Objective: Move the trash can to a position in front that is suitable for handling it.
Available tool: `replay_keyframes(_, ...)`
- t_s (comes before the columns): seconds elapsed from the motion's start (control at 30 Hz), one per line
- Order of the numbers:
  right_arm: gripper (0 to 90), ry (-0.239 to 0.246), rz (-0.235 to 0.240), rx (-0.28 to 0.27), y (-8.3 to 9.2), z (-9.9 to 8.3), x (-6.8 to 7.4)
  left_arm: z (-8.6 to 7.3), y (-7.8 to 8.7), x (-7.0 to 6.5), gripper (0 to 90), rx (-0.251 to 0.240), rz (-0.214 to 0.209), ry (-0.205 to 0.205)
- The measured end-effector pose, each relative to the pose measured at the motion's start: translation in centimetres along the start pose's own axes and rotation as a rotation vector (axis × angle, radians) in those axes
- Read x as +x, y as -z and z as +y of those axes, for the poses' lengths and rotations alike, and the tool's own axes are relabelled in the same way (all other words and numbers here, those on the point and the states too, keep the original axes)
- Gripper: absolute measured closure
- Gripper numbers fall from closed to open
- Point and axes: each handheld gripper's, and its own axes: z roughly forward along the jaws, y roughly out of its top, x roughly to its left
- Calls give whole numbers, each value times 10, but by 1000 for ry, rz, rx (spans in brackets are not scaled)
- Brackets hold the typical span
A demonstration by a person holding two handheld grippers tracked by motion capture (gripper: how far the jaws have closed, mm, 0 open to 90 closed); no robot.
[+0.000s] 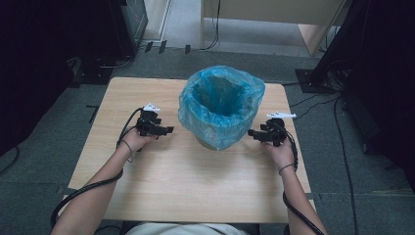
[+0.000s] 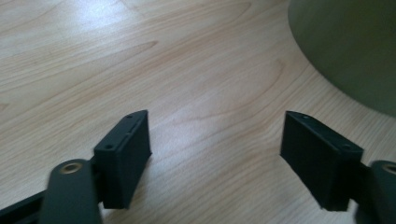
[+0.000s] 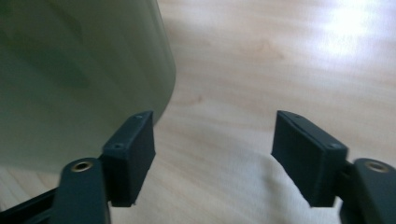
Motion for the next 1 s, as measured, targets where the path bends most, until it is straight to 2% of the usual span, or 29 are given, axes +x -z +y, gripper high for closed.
replay_keyframes(0.13, 310, 10, 3, -36, -4, 10, -2, 6, -4, 0, 253, -42, 23, -12)
replay_keyframes(0.2, 341, 9, 6, -61, -4, 15, -3, 10, -6, 0, 303, -69, 24, -13)
replay_keyframes(0.33, 364, 10, -2, -93, -3, 21, -6, 18, -11, -3, 325, -76, 16, -31)
replay_keyframes(0.43, 355, -6, -2, -92, -4, 26, -7, 26, -15, -7, 331, -83, 4, -23)
replay_keyframes(0.57, 359, 14, 1, -82, -10, 33, -1, 37, -21, -14, 333, -82, -11, -55)
replay_keyframes(0.63, 366, 30, 0, -82, -14, 36, 1, 42, -23, -16, 335, -93, -31, -40)
replay_keyframes(0.67, 369, 20, 8, -84, -16, 37, 2, 44, -24, -18, 336, -98, -45, -26)
replay_keyframes(0.77, 390, 1, 24, -95, -20, 41, 5, 47, -26, -23, 336, -103, -64, -23)
replay_keyframes(0.83, 390, 5, 21, -95, -21, 42, 7, 48, -28, -27, 337, -112, -79, -23)
replay_keyframes(0.9, 388, 8, 25, -95, -21, 42, 9, 49, -29, -29, 337, -115, -119, 4)
replay_keyframes(0.97, 395, 16, 43, -92, -21, 41, 10, 50, -29, -32, 392, -115, -117, 37)
replay_keyframes(1.0, 396, 22, 45, -91, -20, 40, 11, 50, -29, -33, 394, -118, -117, 37)
